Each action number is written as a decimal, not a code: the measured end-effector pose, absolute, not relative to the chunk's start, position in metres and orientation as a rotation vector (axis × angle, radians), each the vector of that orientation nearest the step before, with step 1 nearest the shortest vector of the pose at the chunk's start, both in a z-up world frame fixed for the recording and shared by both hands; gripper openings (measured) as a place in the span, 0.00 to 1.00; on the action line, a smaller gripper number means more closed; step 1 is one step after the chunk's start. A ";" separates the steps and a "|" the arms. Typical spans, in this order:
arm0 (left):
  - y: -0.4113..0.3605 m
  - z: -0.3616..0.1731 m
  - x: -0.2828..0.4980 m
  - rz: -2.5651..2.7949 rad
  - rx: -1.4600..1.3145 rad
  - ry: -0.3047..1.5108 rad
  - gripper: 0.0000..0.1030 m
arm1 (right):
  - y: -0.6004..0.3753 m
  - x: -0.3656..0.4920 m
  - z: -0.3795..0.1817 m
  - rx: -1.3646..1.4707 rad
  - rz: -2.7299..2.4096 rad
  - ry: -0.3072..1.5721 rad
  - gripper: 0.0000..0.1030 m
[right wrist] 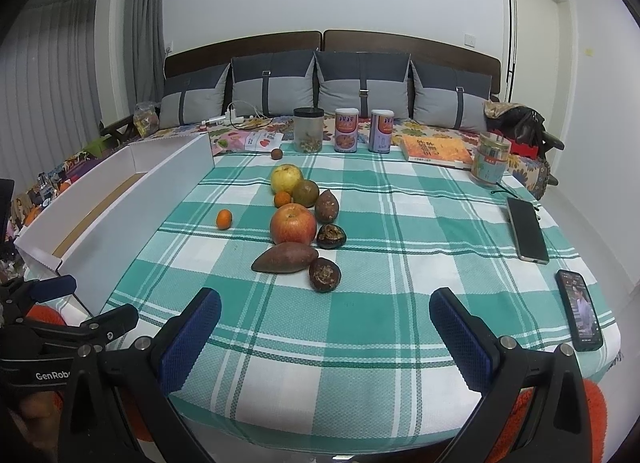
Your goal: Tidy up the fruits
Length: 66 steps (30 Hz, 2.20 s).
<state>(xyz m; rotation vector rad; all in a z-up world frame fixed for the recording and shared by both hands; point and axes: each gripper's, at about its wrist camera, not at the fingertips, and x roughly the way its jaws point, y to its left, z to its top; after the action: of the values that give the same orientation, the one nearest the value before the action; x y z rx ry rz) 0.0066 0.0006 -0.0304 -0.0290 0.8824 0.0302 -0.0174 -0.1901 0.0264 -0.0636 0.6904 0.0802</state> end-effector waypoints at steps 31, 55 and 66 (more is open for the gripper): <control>-0.059 -0.082 0.147 -0.424 0.079 1.055 0.99 | -0.248 0.017 -0.030 0.069 0.016 0.879 1.00; -0.110 -0.115 0.201 -0.523 0.461 1.185 0.73 | -0.287 0.021 -0.036 0.233 -0.008 0.902 1.00; -0.099 -0.109 0.178 -0.530 0.346 1.203 0.32 | -0.283 0.073 -0.052 0.269 0.213 1.039 1.00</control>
<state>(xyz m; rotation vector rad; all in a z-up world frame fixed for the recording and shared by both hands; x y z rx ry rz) 0.1778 -0.0992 -0.1091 0.3461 1.2035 -0.5303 0.0734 -0.2833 -0.0521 0.2694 1.0390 0.2126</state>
